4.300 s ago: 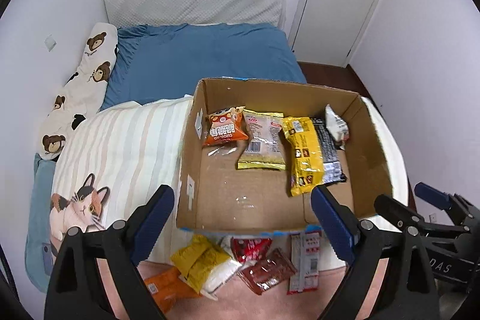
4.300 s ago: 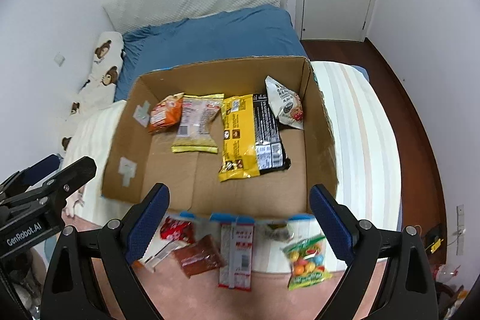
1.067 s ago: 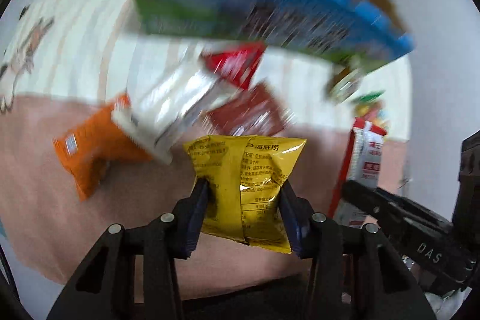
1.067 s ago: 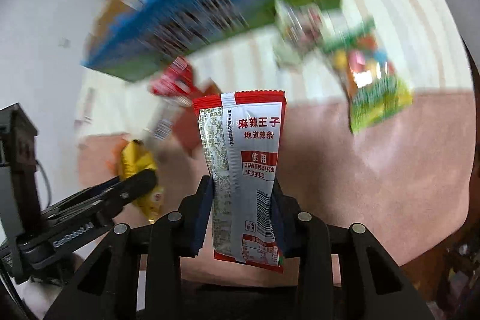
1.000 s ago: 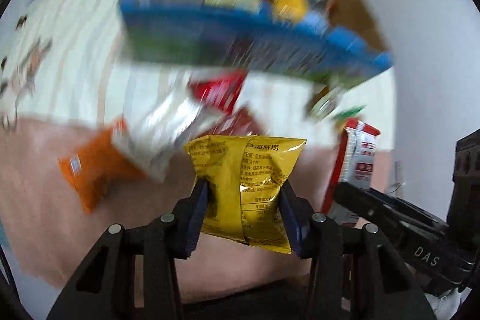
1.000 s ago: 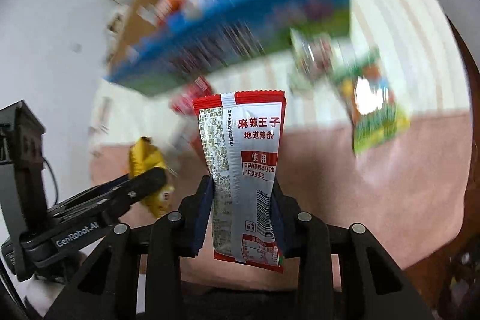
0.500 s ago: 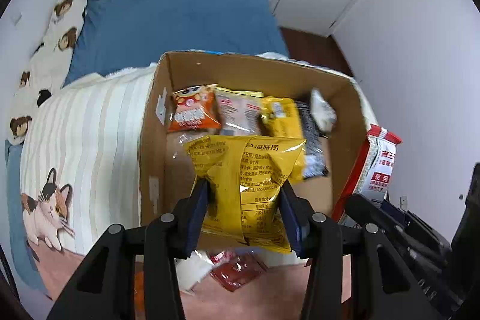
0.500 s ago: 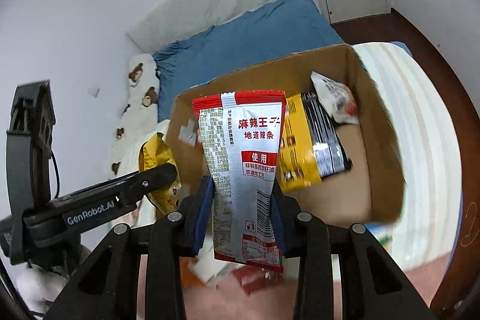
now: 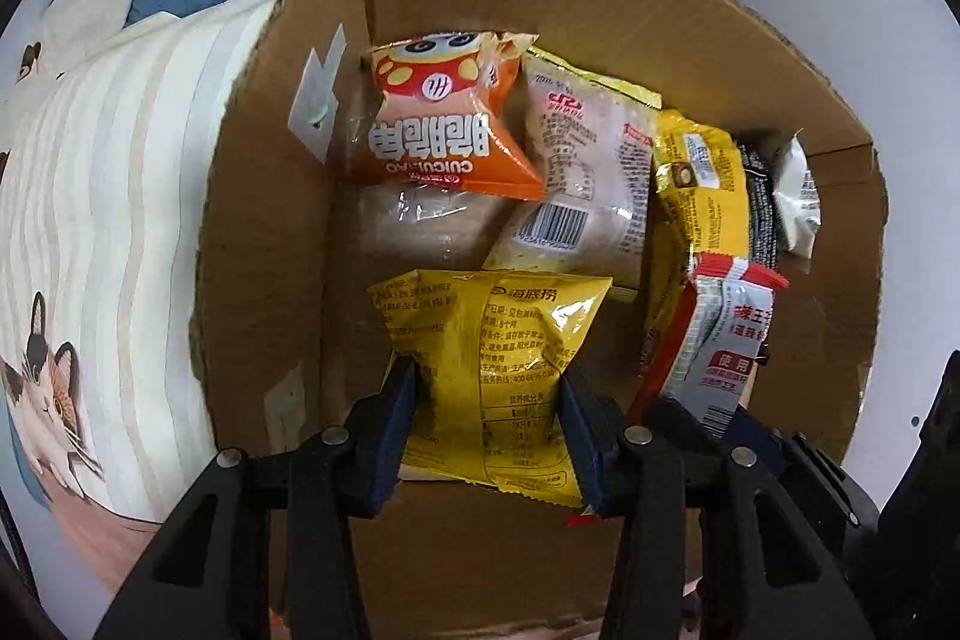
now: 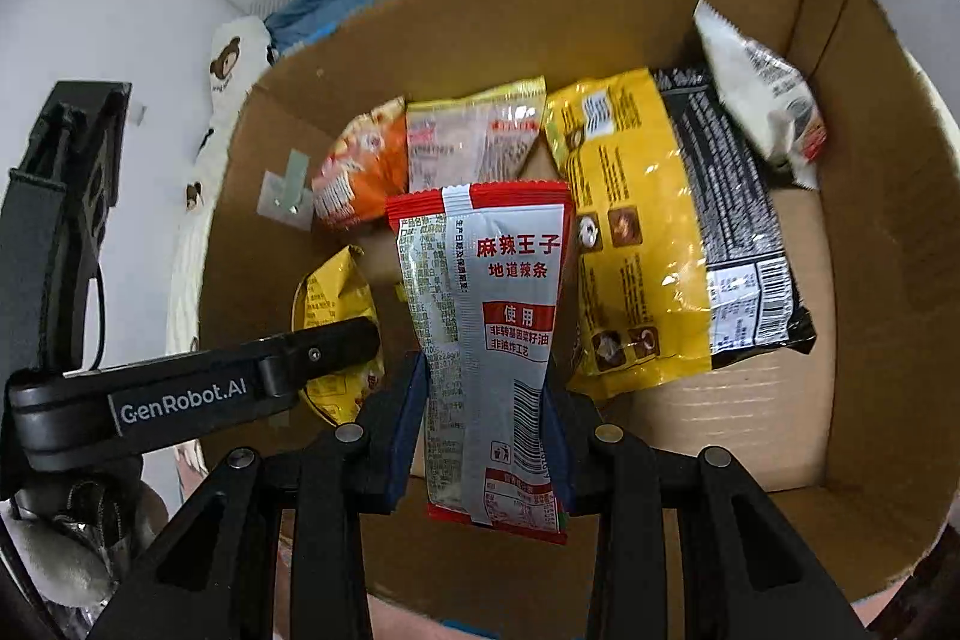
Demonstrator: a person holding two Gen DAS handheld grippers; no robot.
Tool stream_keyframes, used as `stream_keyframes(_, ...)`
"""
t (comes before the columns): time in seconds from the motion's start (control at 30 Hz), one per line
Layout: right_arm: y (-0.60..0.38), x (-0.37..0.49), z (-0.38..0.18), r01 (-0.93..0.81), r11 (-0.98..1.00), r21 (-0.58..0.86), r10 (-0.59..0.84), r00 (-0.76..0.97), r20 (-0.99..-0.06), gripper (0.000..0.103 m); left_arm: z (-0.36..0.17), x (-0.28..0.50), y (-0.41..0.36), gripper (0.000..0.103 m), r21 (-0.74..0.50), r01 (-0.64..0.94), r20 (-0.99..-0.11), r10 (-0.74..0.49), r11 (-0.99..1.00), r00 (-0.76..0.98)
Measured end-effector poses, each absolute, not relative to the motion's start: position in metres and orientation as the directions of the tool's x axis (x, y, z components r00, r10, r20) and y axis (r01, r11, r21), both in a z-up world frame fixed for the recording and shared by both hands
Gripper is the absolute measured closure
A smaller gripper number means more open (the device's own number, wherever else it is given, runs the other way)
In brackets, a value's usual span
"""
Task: Organize snacks
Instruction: 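Carry both packets into the box and open both tools to release, then withdraw both tools from the box back toward the remaining snacks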
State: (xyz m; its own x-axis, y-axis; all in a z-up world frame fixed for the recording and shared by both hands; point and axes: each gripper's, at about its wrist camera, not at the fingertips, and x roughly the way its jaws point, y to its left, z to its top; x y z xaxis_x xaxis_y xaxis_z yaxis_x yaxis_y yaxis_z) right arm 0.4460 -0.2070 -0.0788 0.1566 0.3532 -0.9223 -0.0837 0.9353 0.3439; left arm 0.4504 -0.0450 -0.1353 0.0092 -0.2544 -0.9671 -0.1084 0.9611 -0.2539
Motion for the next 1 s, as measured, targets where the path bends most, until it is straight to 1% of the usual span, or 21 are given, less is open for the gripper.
stream_keyframes(0.17,-0.198,0.45,-0.088,-0.107,0.938,0.331,0.342,0.12,-0.932,0.064,-0.14,0.449,-0.051,0.059,-0.222,-0.074,-0.975,-0.223,0.972,0.0)
stream_keyframes(0.2,-0.195,0.451,-0.09,-0.111,0.939,0.326,0.337,0.1,-0.936,0.062,-0.141,0.449,-0.052,0.059,-0.216,-0.066,-0.976,-0.217,0.974,-0.006)
stream_keyframes(0.23,-0.192,0.453,-0.091,-0.107,0.941,0.32,0.329,0.075,-0.941,0.058,-0.142,0.449,-0.053,0.059,-0.217,-0.061,-0.976,-0.218,0.974,-0.013)
stream_keyframes(0.27,-0.189,0.458,-0.096,-0.098,0.943,0.318,0.323,0.036,-0.946,0.051,-0.143,0.449,-0.055,0.059,-0.217,-0.055,-0.976,-0.218,0.975,-0.019)
stream_keyframes(0.3,-0.188,0.46,-0.1,-0.09,0.944,0.318,0.32,0.009,-0.947,0.03,-0.144,0.449,-0.055,0.057,-0.21,-0.052,-0.977,-0.211,0.976,-0.026)
stream_keyframes(0.33,-0.188,0.462,-0.104,-0.087,0.945,0.314,0.315,-0.008,-0.949,0.011,-0.146,0.449,-0.055,0.054,-0.209,-0.055,-0.977,-0.211,0.976,-0.028)
stream_keyframes(0.37,-0.187,0.463,-0.105,-0.09,0.949,0.302,0.303,-0.007,-0.953,0.008,-0.145,0.45,-0.055,0.049,-0.226,-0.057,-0.973,-0.227,0.973,-0.025)
stream_keyframes(0.4,-0.186,0.463,-0.105,-0.097,0.952,0.29,0.29,-0.005,-0.957,0.008,-0.144,0.45,-0.055,0.046,-0.248,-0.06,-0.968,-0.25,0.967,-0.023)
stream_keyframes(0.43,-0.185,0.464,-0.105,-0.099,0.955,0.279,0.28,-0.008,-0.96,0.008,-0.144,0.45,-0.056,0.037,-0.26,-0.061,-0.965,-0.262,0.964,-0.027)
stream_keyframes(0.47,-0.187,0.463,-0.104,-0.095,0.955,0.279,0.279,-0.014,-0.96,0.008,-0.142,0.45,-0.059,0.024,-0.264,-0.055,-0.964,-0.265,0.963,-0.028)
stream_keyframes(0.5,-0.187,0.463,-0.104,-0.095,0.955,0.283,0.282,-0.018,-0.959,0.007,-0.139,0.451,-0.062,0.013,-0.241,-0.041,-0.97,-0.242,0.97,-0.016)
stream_keyframes(0.53,-0.188,0.463,-0.1,-0.099,0.955,0.281,0.28,-0.018,-0.96,0.006,-0.137,0.451,-0.064,0.001,-0.223,-0.032,-0.975,-0.223,0.974,-0.005)
stream_keyframes(0.8,-0.21,0.458,-0.074,-0.093,0.963,0.254,0.257,0.019,-0.966,0.005,-0.121,0.452,-0.077,0.001,-0.206,-0.011,-0.978,-0.206,0.978,0.032)
stream_keyframes(1.0,-0.224,0.449,-0.055,-0.082,0.967,0.243,0.247,0.044,-0.968,0.005,-0.101,0.447,-0.07,0.001,-0.155,0.005,-0.983,-0.155,0.988,0.095)
